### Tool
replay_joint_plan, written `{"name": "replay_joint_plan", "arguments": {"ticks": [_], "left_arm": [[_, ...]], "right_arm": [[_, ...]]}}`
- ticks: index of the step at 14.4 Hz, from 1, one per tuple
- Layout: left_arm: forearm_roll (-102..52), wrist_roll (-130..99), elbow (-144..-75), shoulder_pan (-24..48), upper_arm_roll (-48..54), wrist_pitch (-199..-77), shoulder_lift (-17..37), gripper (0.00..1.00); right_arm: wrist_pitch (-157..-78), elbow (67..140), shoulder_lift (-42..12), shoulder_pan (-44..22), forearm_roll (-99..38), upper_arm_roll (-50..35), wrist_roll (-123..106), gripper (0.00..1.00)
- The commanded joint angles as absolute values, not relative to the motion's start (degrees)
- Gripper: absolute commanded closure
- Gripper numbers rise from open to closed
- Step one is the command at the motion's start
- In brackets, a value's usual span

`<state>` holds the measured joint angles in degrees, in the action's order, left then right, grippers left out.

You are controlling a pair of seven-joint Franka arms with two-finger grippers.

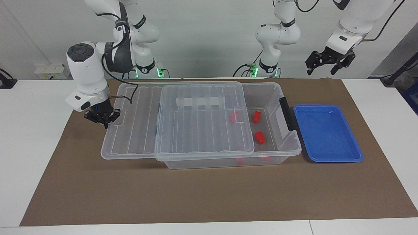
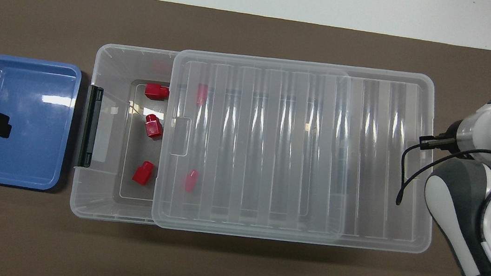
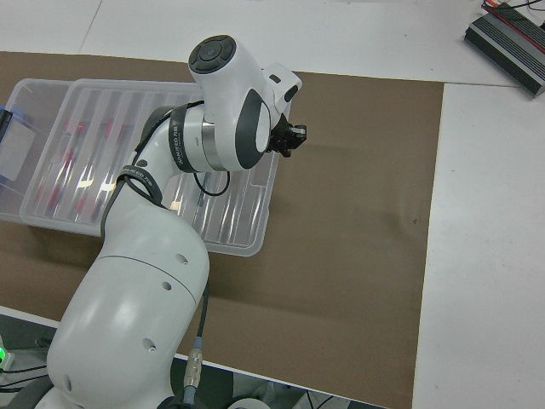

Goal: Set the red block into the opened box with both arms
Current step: 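Slide the clear lid toward the blue tray to close the box with the right gripper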

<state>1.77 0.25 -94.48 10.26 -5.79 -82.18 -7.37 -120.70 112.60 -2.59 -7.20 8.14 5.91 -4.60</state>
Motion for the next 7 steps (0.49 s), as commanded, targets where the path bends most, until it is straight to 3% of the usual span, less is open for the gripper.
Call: {"name": "replay_joint_plan", "arguments": {"ticks": [1, 7], "left_arm": [[1.0, -0.6, -95.4, 11.2, -6.8, -82.3, -8.5, 0.00], [1.0, -0.7, -95.4, 10.5, -6.9, -82.2, -8.5, 0.00]], "right_arm": [[-120.8, 113.1, -2.5, -8.5, 7.0, 5.8, -2.6, 1.00], [-120.4, 113.1, -2.5, -11.3, 6.9, 5.8, 3.1, 1.00]]}}
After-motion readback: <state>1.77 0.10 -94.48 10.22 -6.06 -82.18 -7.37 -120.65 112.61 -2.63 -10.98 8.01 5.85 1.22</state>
